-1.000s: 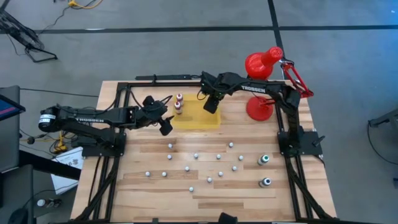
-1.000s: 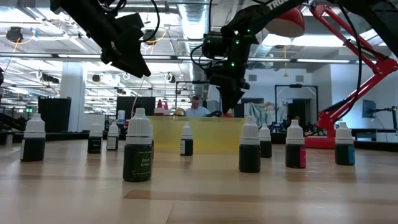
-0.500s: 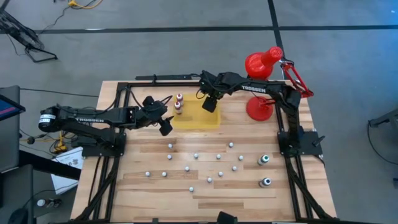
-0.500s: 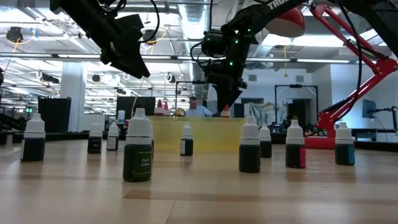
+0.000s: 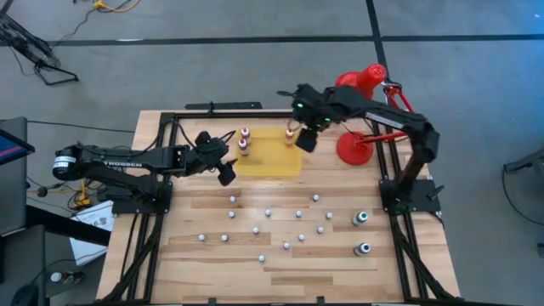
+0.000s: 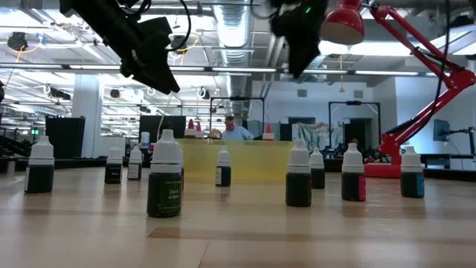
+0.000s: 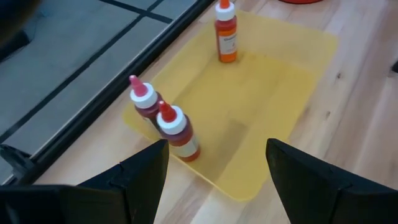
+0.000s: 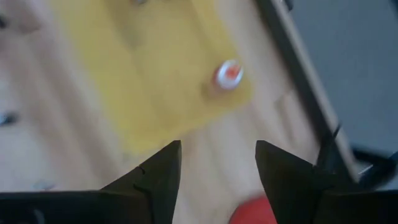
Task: Pick & Place food coloring
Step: Put the small white food coloring in the bin
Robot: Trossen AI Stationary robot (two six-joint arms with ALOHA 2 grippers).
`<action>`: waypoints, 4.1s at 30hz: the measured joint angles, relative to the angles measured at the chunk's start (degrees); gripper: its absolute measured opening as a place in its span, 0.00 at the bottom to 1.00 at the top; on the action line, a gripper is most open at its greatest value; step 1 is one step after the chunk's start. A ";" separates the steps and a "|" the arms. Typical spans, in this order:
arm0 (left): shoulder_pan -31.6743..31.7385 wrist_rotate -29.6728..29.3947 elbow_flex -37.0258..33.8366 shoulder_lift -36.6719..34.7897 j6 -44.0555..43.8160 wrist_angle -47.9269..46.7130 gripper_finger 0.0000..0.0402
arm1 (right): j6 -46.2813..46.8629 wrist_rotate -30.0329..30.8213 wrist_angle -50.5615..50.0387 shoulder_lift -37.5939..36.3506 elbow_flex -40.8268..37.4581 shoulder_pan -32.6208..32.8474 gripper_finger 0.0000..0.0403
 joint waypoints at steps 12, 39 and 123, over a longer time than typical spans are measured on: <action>0.00 0.48 0.00 0.00 1.83 0.00 0.65 | 21.72 0.41 -8.79 -9.93 -7.46 16.87 0.48; -0.20 8.38 0.00 0.02 -16.12 -6.17 0.65 | 1.06 -5.56 27.33 -9.25 -43.03 22.12 0.59; -1.73 8.10 0.00 0.00 -18.12 -7.30 0.65 | 4.91 2.55 39.95 16.63 -23.74 -0.02 0.16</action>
